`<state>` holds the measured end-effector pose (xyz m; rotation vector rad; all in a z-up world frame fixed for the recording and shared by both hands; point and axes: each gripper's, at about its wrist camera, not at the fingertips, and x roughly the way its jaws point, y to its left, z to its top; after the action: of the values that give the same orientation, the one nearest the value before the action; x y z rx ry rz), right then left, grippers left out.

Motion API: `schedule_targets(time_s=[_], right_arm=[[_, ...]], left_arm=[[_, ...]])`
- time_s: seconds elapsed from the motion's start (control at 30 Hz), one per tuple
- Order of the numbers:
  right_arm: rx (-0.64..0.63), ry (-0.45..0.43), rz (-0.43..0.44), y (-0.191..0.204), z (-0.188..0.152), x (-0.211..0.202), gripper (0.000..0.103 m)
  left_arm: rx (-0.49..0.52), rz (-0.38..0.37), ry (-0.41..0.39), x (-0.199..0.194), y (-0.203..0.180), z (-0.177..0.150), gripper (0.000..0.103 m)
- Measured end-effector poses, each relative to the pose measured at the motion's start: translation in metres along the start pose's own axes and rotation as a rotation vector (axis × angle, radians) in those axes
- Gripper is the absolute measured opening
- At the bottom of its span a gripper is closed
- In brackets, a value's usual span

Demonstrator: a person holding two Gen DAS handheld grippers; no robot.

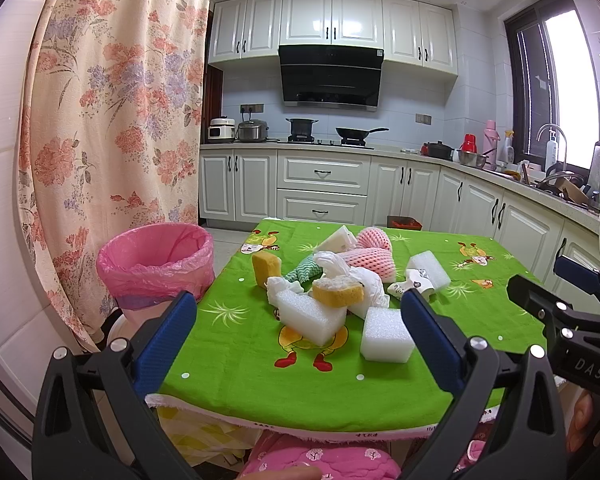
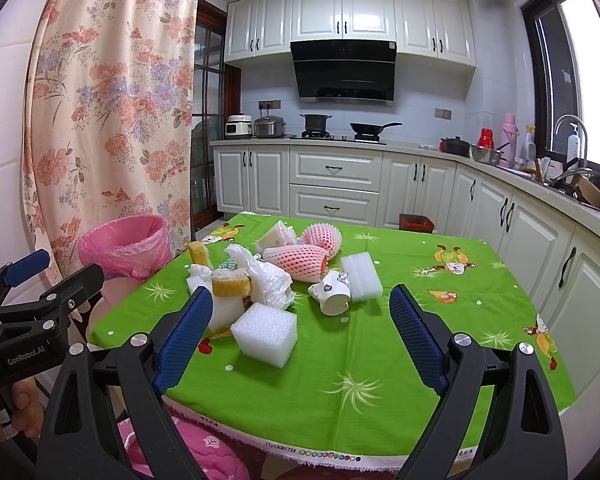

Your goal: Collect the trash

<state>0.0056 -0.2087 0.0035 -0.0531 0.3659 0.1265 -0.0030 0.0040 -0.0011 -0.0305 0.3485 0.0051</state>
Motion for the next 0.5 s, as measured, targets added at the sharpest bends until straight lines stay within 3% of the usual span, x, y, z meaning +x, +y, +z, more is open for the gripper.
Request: schedule_targets(time_s=[0.5], right_arm=[[0.002,0.001,0.0,-0.0007,0.0001,-0.0001,0.085]], left_arm=[[0.001,-0.001,0.0,-0.0004,-0.0002,-0.0011,0.099]])
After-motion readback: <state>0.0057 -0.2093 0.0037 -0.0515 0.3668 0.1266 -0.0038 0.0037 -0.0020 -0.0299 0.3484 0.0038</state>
